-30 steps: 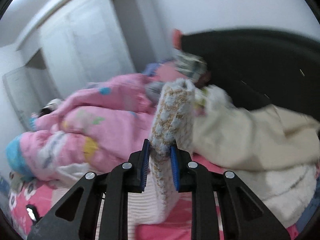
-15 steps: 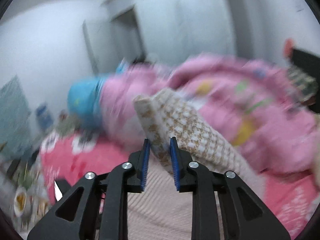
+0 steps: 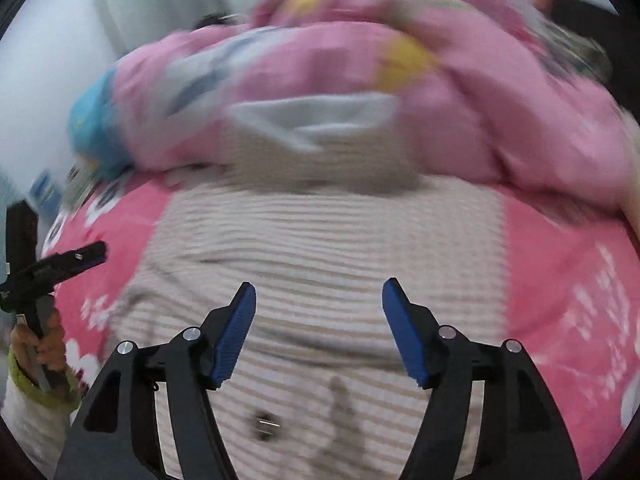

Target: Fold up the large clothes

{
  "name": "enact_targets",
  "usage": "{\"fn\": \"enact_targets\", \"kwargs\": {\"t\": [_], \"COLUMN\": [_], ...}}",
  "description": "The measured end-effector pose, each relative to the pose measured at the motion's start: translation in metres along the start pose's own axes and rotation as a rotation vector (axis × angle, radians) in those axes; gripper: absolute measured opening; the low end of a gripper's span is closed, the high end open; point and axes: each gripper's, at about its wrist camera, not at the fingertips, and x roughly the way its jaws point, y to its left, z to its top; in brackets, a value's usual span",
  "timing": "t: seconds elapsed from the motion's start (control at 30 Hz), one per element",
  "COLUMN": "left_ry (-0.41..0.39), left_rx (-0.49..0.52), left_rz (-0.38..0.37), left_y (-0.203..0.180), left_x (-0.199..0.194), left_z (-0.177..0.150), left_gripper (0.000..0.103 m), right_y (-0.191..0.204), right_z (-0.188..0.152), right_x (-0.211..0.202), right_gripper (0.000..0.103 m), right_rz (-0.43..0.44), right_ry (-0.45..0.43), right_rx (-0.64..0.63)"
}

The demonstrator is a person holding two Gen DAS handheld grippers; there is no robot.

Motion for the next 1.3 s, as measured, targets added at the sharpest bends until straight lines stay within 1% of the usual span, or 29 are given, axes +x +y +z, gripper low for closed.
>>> {"fn": "enact_targets", "kwargs": {"t": [0.07, 0.13, 0.17, 0.2, 0.23, 0.27, 0.3, 0.37, 0.43, 0.53, 0.6, 0.67, 0.7, 0.77, 0.8, 0.87, 0.9, 0.93, 1.0, 1.07, 1.1, 1.13, 1.17, 1.2, 1.23, 1.27, 1.3], "left_ry": [0.027, 0.076, 0.092, 0.119, 0.136, 0.15, 0.151, 0.128, 0.086, 0.036, 0.01, 0.007, 0.022, 0.078, 0.102, 0.082, 0.064, 0.047, -0.002, -0.043, -0.053, -0.052, -0.04, -0.013, 0.022, 0.061, 0.102], "left_rx": [-0.017, -0.037, -0.039, -0.036, -0.029, -0.017, -0.001, 0.017, 0.076, 0.138, 0.16, 0.168, 0.178, 0.162, 0.142, 0.129, 0.114, 0.106, 0.114, 0.129, 0.138, 0.148, 0.159, 0.173, 0.187, 0.197, 0.2], "left_rz": [0.015, 0.048, 0.061, 0.093, 0.12, 0.152, 0.175, 0.178, 0.206, 0.197, 0.198, 0.22, 0.239, 0.266, 0.26, 0.246, 0.233, 0.22, 0.232, 0.225, 0.217, 0.21, 0.202, 0.195, 0.193, 0.204, 0.24], "left_y": [-0.001, 0.0, 0.001, 0.001, 0.0, -0.001, -0.003, -0.008, -0.022, -0.037, -0.043, -0.041, -0.039, -0.027, -0.019, -0.015, -0.013, -0.013, -0.016, -0.024, -0.03, -0.037, -0.042, -0.047, -0.052, -0.053, -0.048], "left_x": [0.018, 0.044, 0.052, 0.064, 0.071, 0.076, 0.079, 0.074, 0.06, 0.036, 0.02, 0.017, 0.021, 0.035, 0.042, 0.04, 0.035, 0.029, 0.019, 0.012, 0.011, 0.014, 0.019, 0.028, 0.037, 0.053, 0.069], "left_z": [0.01, 0.018, 0.019, 0.02, 0.019, 0.018, 0.016, 0.013, 0.009, 0.004, 0.0, -0.005, -0.008, -0.015, -0.018, -0.019, -0.016, -0.014, -0.008, -0.003, 0.0, 0.002, 0.002, 0.0, -0.005, -0.007, -0.012], "left_gripper": [0.061, 0.051, 0.046, 0.043, 0.036, 0.031, 0.03, 0.013, 0.007, 0.003, 0.003, 0.003, 0.003, 0.003, 0.004, 0.013, 0.014, 0.014, 0.019, 0.03, 0.031, 0.034, 0.041, 0.047, 0.055, 0.057, 0.059], "right_y": [-0.037, -0.062, -0.068, -0.073, -0.079, -0.079, -0.079, -0.08, -0.079, -0.08, -0.08, -0.08, -0.081, -0.082, -0.083, -0.083, -0.083, -0.083, -0.081, -0.076, -0.069, -0.064, -0.058, -0.052, -0.049, -0.048, -0.05], "right_z": [-0.004, -0.01, -0.013, -0.016, -0.02, -0.024, -0.025, -0.029, -0.029, -0.031, -0.032, -0.035, -0.036, -0.039, -0.039, -0.037, -0.034, -0.028, -0.017, 0.0, 0.01, 0.015, 0.019, 0.022, 0.022, 0.019, 0.013], "right_x": [-0.001, 0.0, 0.002, 0.005, 0.009, 0.011, 0.015, 0.019, 0.021, 0.019, 0.015, 0.014, 0.014, 0.015, 0.014, 0.01, 0.006, 0.0, -0.006, -0.007, -0.005, -0.002, 0.004, 0.017, 0.029, 0.045, 0.067], "right_gripper": [0.064, 0.064, 0.064, 0.064, 0.064, 0.064, 0.064, 0.064, 0.064, 0.064, 0.064, 0.064, 0.064, 0.064, 0.064, 0.064, 0.064, 0.064, 0.064, 0.064, 0.064, 0.064, 0.064, 0.064, 0.064, 0.064, 0.064], "right_rz": [-0.024, -0.02, -0.017, -0.014, -0.009, -0.008, -0.007, -0.004, 0.004, 0.009, 0.005, -0.002, -0.006, -0.015, -0.017, -0.041, -0.052, -0.06, -0.071, -0.068, -0.062, -0.054, -0.039, -0.023, -0.029, -0.058, -0.12], "right_ry": [-0.008, -0.006, -0.004, -0.001, 0.006, 0.01, 0.015, 0.02, 0.019, 0.007, 0.0, 0.001, 0.006, 0.015, 0.017, 0.008, -0.004, -0.027, -0.051, -0.08, -0.094, -0.097, -0.094, -0.077, -0.055, -0.021, 0.036], "right_rx": [0.069, 0.118, 0.131, 0.139, 0.148, 0.151, 0.157, 0.159, 0.162, 0.162, 0.154, 0.142, 0.139, 0.137, 0.135, 0.124, 0.115, 0.102, 0.094, 0.083, 0.069, 0.057, 0.045, 0.04, 0.035, 0.02, 0.001]}}
